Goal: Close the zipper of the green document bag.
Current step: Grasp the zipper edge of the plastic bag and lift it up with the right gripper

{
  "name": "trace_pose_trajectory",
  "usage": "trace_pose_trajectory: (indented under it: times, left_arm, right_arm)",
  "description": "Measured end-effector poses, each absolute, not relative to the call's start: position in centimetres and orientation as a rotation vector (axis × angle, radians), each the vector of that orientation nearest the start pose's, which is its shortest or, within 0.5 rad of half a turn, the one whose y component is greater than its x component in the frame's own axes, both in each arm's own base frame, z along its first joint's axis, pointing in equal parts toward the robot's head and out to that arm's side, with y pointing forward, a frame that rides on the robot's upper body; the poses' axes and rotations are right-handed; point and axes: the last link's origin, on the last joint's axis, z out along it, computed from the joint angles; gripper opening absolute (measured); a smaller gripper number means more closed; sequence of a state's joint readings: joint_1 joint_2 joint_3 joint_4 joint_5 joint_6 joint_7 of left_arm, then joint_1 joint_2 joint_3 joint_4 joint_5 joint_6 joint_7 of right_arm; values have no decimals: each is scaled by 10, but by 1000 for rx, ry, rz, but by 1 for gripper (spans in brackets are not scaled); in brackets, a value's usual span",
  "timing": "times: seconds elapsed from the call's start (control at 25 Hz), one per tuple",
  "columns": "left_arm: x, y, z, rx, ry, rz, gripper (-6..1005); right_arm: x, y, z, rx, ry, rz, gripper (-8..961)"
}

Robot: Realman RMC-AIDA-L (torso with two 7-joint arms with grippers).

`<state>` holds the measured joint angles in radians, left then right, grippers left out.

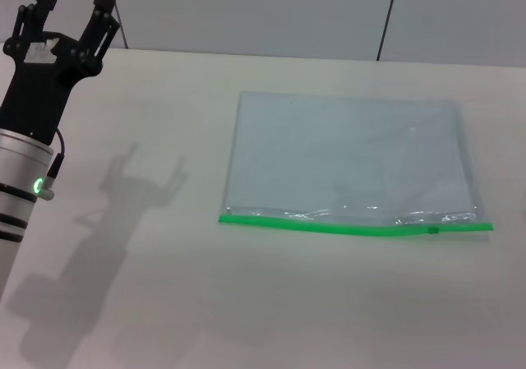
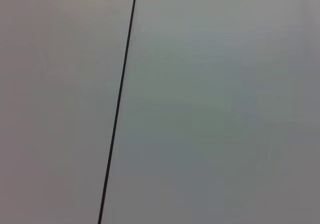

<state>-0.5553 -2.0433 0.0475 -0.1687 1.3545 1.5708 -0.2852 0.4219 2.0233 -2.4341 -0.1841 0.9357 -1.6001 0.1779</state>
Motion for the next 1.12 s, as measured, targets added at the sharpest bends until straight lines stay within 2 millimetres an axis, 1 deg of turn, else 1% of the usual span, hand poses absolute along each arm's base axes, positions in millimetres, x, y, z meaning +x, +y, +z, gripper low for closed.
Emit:
trace_pose_trajectory:
  times: [0.44,0.6,0.68,0.72,0.76,0.84,1.0,1.12]
  left_arm:
    - [-276,336,17,-1496,-371,-1118,827]
    - [-276,336,17,-1497,-372,-1117,826]
    - [-276,336,17,-1498,-374,-1115,825]
    - [-277,337,17,-1499,-377,-1113,825]
    - [-277,337,16,-1500,-379,-1110,825]
    - [-277,337,16,-1500,-379,-1109,825]
    - [-277,337,17,-1499,-379,-1107,824]
    - [-278,337,17,-1499,-379,-1106,823]
  right_arm:
    - [289,312,32,-1513,190,1028,744]
    - [288,312,31,-1510,145,984,740]
    - [288,312,30,-1506,94,932,738]
    - [288,311,29,-1501,36,869,736]
    - [288,311,29,-1501,36,869,735]
    - [287,310,26,-1504,-17,816,733]
    - [286,305,11,-1591,-120,716,728]
    - [294,302,0,-1647,-168,592,725]
